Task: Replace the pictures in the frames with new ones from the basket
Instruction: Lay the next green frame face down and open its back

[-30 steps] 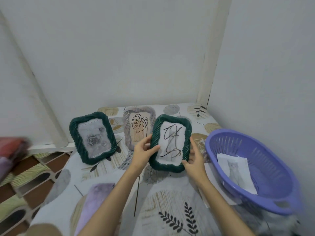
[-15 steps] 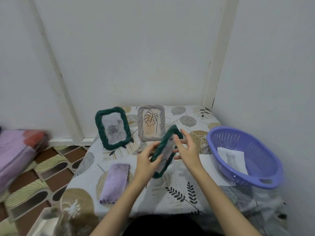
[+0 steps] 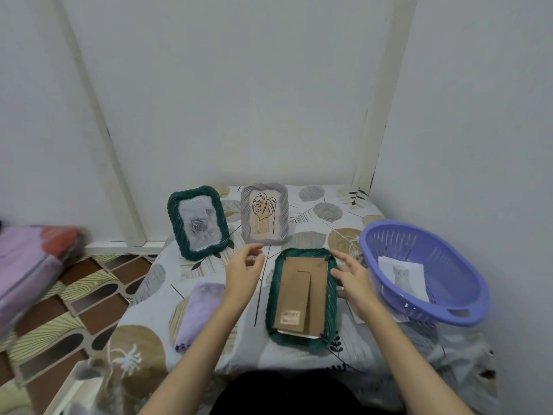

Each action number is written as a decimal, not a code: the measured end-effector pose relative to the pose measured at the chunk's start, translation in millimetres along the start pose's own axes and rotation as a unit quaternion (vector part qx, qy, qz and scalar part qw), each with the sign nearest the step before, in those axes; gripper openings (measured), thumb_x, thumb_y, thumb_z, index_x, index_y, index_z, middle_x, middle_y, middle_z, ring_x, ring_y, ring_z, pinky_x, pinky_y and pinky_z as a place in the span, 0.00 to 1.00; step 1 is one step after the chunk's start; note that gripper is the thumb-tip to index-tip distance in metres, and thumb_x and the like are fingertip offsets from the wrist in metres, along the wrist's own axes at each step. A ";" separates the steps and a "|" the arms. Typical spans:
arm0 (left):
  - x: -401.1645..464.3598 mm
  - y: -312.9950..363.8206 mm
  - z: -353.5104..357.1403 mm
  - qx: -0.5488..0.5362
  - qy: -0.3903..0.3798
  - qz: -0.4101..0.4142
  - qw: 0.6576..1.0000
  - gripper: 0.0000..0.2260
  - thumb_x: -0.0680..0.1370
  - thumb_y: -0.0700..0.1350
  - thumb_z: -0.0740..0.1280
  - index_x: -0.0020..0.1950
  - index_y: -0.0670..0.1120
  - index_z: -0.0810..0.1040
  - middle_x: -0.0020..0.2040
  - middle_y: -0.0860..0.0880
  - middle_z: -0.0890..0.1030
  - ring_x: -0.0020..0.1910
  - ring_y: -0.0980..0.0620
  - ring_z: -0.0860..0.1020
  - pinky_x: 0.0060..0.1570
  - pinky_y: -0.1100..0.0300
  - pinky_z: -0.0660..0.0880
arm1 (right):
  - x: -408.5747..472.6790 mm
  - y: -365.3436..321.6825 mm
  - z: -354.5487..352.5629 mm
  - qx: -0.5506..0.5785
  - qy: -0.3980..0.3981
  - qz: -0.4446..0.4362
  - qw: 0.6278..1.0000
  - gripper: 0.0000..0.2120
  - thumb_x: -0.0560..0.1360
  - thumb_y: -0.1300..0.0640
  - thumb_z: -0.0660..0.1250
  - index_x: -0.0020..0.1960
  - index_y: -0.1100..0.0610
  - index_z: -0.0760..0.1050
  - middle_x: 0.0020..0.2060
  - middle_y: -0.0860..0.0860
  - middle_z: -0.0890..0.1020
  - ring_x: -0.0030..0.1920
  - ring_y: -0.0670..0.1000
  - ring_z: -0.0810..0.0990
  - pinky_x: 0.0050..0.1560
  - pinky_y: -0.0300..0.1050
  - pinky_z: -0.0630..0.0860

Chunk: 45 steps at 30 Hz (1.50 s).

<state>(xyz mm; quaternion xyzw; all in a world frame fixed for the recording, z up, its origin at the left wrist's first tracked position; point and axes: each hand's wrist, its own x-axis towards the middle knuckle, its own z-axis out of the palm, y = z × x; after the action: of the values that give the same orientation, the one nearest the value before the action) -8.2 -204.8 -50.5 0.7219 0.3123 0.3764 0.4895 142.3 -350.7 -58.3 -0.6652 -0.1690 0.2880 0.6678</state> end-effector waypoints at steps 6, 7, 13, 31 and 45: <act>3.1 -48.8 11.0 -0.144 -0.088 -0.226 0.959 0.21 0.78 0.42 0.63 0.70 0.46 0.64 0.55 0.41 0.77 0.50 0.45 0.77 0.46 0.56 0.75 | 15.2 22.6 17.2 -0.007 -0.030 0.049 0.998 0.18 0.75 0.70 0.57 0.59 0.54 0.74 0.40 0.56 0.82 0.36 0.53 0.78 0.34 0.46 0.74; 4.4 -52.1 11.3 -0.163 -0.085 -0.225 0.957 0.20 0.78 0.41 0.62 0.70 0.46 0.65 0.54 0.41 0.77 0.50 0.45 0.77 0.46 0.57 0.75 | 16.9 24.7 19.3 -0.008 -0.028 0.049 0.998 0.16 0.75 0.69 0.59 0.58 0.54 0.74 0.39 0.56 0.82 0.36 0.52 0.79 0.34 0.45 0.74; 16.4 -55.5 11.0 -0.003 -0.078 -0.094 0.993 0.16 0.76 0.37 0.64 0.64 0.44 0.74 0.61 0.45 0.78 0.55 0.53 0.75 0.58 0.48 0.73 | 26.6 31.2 22.4 -0.111 -0.044 -0.048 0.992 0.15 0.75 0.63 0.65 0.61 0.54 0.75 0.50 0.58 0.82 0.50 0.59 0.81 0.51 0.50 0.79; 38.0 -76.0 26.7 0.045 -0.003 -0.084 0.996 0.06 0.72 0.39 0.70 0.48 0.42 0.83 0.43 0.49 0.81 0.47 0.53 0.78 0.54 0.64 0.73 | 62.4 53.1 32.2 -0.212 0.023 -0.057 0.975 0.03 0.69 0.51 0.69 0.40 0.43 0.76 0.22 0.53 0.72 0.28 0.51 0.70 0.35 0.43 0.66; 40.1 -91.5 24.7 0.207 -0.158 -0.058 0.964 0.41 0.66 0.56 0.75 0.72 0.45 0.60 0.68 0.47 0.68 0.68 0.48 0.64 0.68 0.54 0.63 | 68.2 57.7 45.1 -0.317 0.017 -0.075 0.945 0.29 0.69 0.56 0.73 0.67 0.58 0.68 0.57 0.58 0.78 0.58 0.55 0.76 0.58 0.46 0.72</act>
<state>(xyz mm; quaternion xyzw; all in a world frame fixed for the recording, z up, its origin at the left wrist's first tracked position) 26.1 -153.8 -133.1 0.8384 0.3438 0.1555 0.3933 158.6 -276.4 -123.3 -0.8328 -0.2896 0.1575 0.4446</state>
